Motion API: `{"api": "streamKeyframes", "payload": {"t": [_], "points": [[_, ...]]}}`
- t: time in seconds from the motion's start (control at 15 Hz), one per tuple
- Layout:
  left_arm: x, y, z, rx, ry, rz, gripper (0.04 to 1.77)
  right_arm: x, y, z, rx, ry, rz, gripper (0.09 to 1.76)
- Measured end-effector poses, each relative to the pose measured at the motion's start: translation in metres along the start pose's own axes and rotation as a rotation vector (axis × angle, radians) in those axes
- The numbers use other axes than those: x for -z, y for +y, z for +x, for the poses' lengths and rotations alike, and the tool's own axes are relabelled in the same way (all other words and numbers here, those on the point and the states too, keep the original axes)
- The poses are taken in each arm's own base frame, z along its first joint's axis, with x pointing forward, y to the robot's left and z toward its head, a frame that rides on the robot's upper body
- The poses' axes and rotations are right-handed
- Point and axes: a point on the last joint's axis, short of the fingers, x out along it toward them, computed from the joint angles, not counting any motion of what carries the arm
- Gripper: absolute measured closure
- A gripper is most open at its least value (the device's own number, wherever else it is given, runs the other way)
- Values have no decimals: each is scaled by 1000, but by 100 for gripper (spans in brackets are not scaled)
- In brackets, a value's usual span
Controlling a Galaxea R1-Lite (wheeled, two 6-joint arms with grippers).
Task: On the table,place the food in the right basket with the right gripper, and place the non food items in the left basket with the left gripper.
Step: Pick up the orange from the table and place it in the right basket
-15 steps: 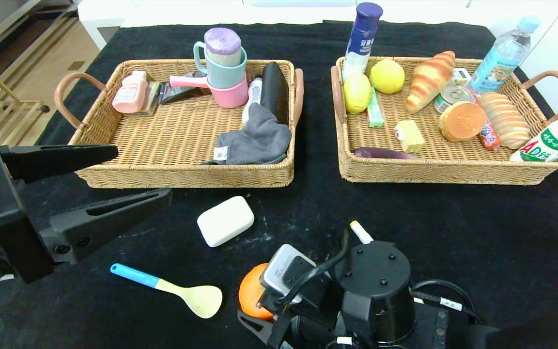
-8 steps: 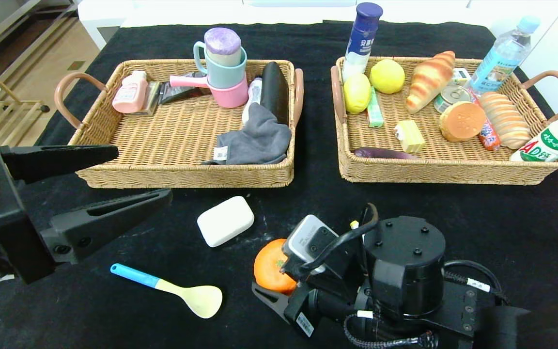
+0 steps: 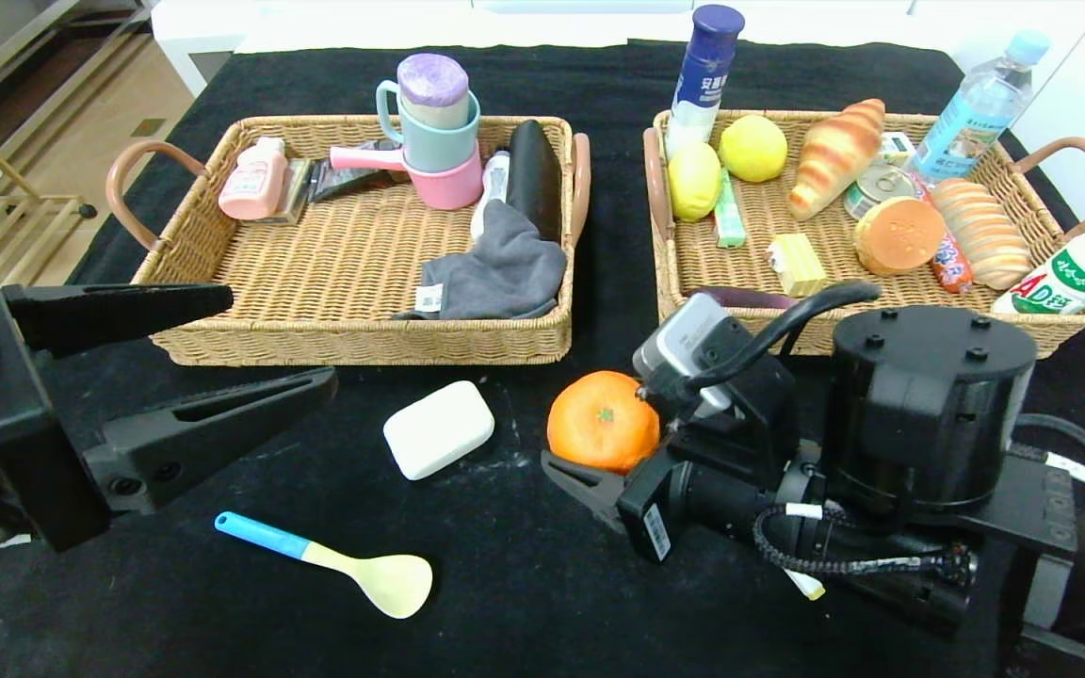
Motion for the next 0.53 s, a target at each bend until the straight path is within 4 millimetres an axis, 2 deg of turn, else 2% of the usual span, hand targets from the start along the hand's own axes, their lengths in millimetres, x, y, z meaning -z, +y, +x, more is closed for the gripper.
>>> {"api": "streamKeyframes", "payload": {"t": [0.53], "points": [[1,0,1,2,3,-1,9,-34,-51,-25,157,-76,14,60]]}}
